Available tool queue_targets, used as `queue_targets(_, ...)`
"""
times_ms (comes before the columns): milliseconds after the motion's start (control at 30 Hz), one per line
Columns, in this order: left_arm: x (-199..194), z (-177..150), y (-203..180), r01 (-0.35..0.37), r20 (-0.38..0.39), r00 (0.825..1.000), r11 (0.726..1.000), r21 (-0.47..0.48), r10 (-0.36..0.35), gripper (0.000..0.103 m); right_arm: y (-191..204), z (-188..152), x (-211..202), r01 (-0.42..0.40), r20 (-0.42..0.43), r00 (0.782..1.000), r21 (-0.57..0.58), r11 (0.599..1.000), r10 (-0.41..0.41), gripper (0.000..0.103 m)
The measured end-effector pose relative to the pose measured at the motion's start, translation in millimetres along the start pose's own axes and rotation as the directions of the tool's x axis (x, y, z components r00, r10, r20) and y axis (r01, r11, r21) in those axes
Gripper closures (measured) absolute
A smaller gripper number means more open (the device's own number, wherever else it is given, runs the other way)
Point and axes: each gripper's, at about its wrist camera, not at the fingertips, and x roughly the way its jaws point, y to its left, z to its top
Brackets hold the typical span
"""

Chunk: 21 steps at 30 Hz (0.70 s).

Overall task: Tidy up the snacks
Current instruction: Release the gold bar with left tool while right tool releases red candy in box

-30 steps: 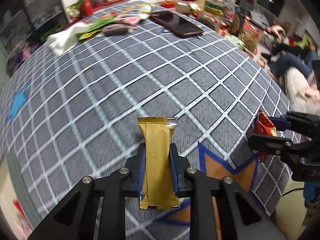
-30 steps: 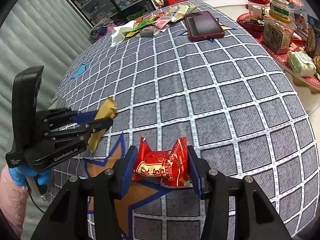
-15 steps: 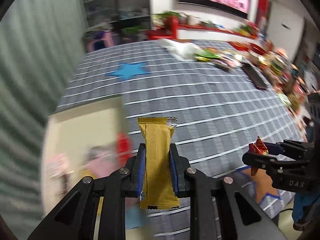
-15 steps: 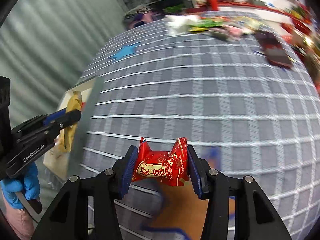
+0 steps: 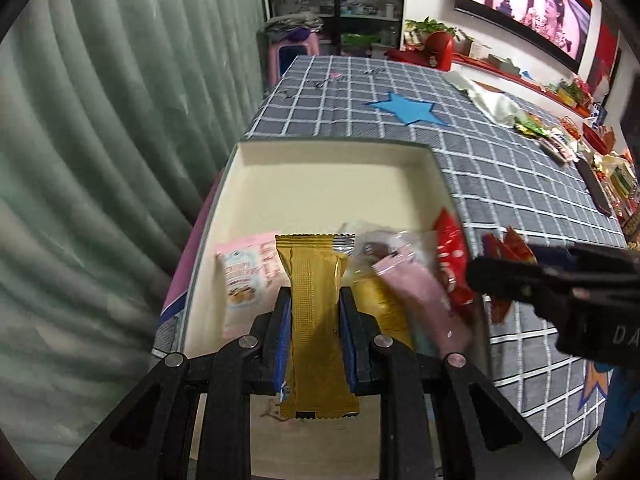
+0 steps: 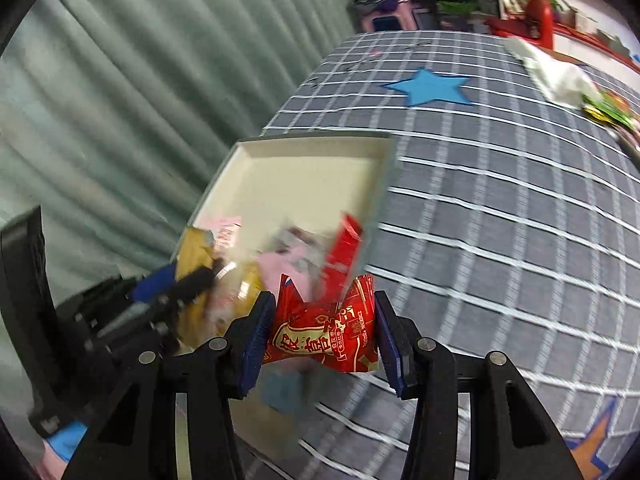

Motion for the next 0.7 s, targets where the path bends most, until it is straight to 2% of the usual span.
queue_targets(67, 4.9, -0.8, 3.8, -0.004, -0.021, 1.0, 1.0, -0.002, 0.004, 0.077, 10.7, 8.6, 9.1, 0.002, -0.016, 1.0, -0.018, 1.0, -0.002, 0.052)
queue_targets(133, 7.7, -0.9, 4.6, -0.016, -0.035, 0.999, 1.0, -0.006, 0.015, 0.061, 19.8, 18.5, 19.6, 0.002, -0.046, 0.999, -0.043, 0.999, -0.004, 0.052)
queue_targets(167, 6.8, -1.3, 5.8, -0.019, -0.036, 0.999, 1.0, -0.009, 0.019, 0.035, 22.8, 22.1, 23.6, 0.004, -0.059, 0.998, -0.052, 0.999, -0.007, 0.052)
queue_targets(200, 7.3, -0.5, 5.6, -0.021, -0.034, 0.999, 1.0, -0.015, 0.021, 0.016, 25.8, 25.3, 27.5, 0.013, -0.072, 0.997, -0.061, 0.998, -0.018, 0.052)
queue_targets(267, 3.5, -1.8, 6.6, -0.011, -0.016, 1.0, 1.0, -0.019, 0.01, 0.015, 28.5, 28.9, 31.3, 0.031, -0.085, 0.996, -0.072, 0.997, -0.037, 0.045)
queue_targets(367, 3.2, -0.4, 7.4, 0.034, -0.032, 0.999, 0.999, -0.017, -0.035, 0.015, 28.5, 32.4, 34.7, 0.062, -0.1, 0.993, -0.073, 0.995, -0.069, 0.044)
queue_targets(467, 5.8, 1.5, 11.6, 0.076, -0.073, 0.994, 0.996, -0.04, -0.078, 0.008, 26.1, 34.8, 34.2, 0.089, -0.101, 0.99, -0.077, 0.993, -0.096, 0.0)
queue_targets(500, 7.0, 2.0, 12.4, 0.078, -0.085, 0.993, 0.996, -0.046, -0.082, 0.001, 26.6, 35.2, 31.4, 0.09, -0.089, 0.991, -0.085, 0.992, -0.098, 0.0)
queue_targets(533, 7.8, 2.3, 13.6, 0.071, -0.096, 0.992, 0.996, -0.054, -0.076, 0.0, 26.2, 35.2, 28.2, 0.091, -0.088, 0.991, -0.091, 0.992, -0.099, 0.0)
queue_targets(700, 5.6, 3.1, 18.0, 0.01, -0.135, 0.991, 0.997, -0.074, -0.02, 0.0, 34.1, 35.8, 17.1, 0.135, -0.093, 0.985, -0.121, 0.983, -0.147, 0.0)
